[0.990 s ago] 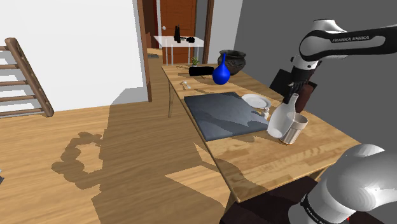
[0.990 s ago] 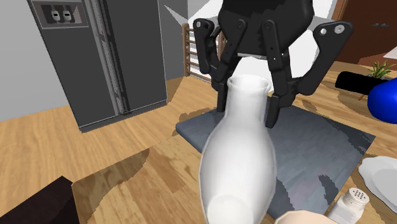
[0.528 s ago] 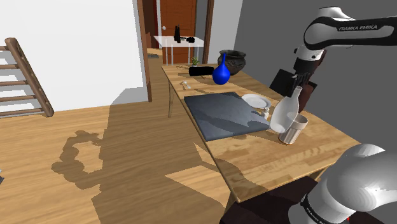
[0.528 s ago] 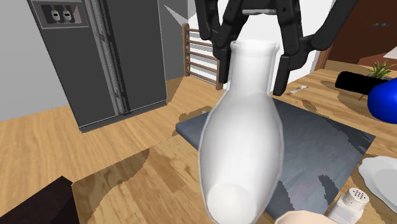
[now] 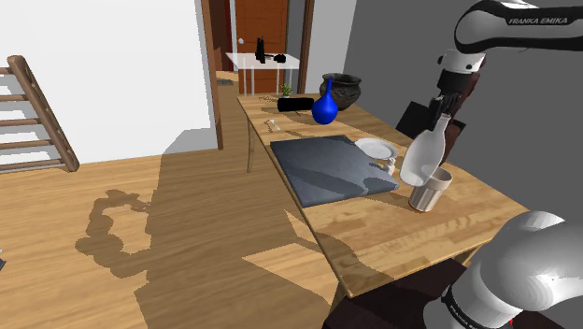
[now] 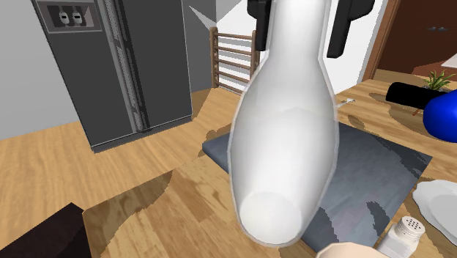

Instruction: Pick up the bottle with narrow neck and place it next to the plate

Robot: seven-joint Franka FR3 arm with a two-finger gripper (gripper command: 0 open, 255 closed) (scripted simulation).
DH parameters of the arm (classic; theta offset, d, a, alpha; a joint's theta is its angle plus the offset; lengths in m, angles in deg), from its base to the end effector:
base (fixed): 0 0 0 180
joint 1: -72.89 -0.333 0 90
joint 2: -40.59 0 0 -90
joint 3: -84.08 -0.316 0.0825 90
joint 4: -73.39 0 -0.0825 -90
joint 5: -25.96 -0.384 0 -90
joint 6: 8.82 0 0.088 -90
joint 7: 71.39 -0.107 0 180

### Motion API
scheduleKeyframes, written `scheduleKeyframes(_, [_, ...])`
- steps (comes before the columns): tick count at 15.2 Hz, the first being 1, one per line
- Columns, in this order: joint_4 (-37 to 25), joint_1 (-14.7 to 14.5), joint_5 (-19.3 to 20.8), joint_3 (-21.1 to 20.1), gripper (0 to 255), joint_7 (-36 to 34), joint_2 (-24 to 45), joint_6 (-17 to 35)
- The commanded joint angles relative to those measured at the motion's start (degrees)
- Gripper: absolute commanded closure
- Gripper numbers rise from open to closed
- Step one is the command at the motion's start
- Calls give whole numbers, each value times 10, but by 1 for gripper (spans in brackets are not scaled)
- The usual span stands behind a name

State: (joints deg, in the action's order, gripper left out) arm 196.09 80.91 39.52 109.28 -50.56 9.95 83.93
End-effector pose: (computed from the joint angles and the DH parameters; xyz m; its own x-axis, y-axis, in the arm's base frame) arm 0.3038 -0.2689 0.5843 0.9892 -0.1425 -0.0331 -0.1423 -0.9898 0.0058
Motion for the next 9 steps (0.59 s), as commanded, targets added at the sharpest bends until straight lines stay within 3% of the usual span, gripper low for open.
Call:
scheduleKeyframes(1, [-17,-1,-2,-2,255,1,3,-15])
scheduleKeyframes(9, [-91,-6,-11,-8,255,7,19,-73])
